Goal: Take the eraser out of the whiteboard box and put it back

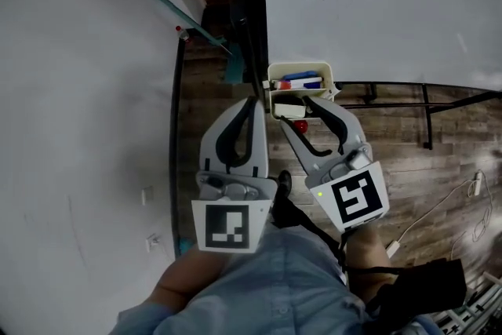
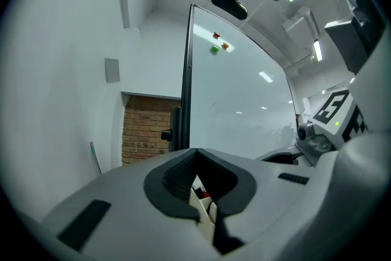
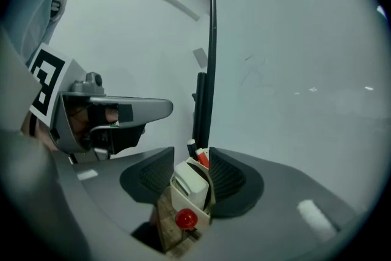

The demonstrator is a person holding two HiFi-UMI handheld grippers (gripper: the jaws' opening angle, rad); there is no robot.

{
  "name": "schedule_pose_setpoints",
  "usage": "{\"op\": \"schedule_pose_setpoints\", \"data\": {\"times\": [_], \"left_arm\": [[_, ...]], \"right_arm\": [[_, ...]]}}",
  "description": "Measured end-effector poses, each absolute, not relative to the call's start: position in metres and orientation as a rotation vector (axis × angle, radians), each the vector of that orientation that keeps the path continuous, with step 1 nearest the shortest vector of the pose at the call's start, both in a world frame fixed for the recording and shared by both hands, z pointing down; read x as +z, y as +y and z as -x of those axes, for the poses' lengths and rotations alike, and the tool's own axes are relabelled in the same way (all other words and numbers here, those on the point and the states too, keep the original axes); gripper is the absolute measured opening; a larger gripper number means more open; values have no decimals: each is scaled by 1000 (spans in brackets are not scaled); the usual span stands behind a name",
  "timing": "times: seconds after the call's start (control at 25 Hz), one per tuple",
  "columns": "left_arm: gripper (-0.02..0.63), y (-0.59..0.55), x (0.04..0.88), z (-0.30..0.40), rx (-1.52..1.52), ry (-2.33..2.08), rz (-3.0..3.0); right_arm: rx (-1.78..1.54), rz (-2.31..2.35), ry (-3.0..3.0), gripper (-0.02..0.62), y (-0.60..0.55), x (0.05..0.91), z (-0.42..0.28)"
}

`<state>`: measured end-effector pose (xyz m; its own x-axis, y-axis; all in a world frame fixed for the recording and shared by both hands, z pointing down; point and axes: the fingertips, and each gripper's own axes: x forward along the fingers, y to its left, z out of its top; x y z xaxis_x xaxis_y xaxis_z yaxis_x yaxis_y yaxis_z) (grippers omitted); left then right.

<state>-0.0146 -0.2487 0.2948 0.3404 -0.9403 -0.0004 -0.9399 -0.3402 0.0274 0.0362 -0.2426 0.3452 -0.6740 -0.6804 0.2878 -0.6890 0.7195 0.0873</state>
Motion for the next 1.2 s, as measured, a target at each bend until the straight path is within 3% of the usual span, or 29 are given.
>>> {"op": "schedule_pose_setpoints", "data": {"times": [0.44,0.68,1.2], "left_arm": [[5,-263,310,15,-7,-1817,-2488],[5,-262,310,13,-8,-1830,-2482],[5,-245,294,9,-24,-1799,-2538]], "right_arm": [[-47,-890,-2478,186,-251,383,-30],[-39,-882,-2495,121,-253,380,-30],[-34,-1005,-2571,104,-245,338,-41]]}}
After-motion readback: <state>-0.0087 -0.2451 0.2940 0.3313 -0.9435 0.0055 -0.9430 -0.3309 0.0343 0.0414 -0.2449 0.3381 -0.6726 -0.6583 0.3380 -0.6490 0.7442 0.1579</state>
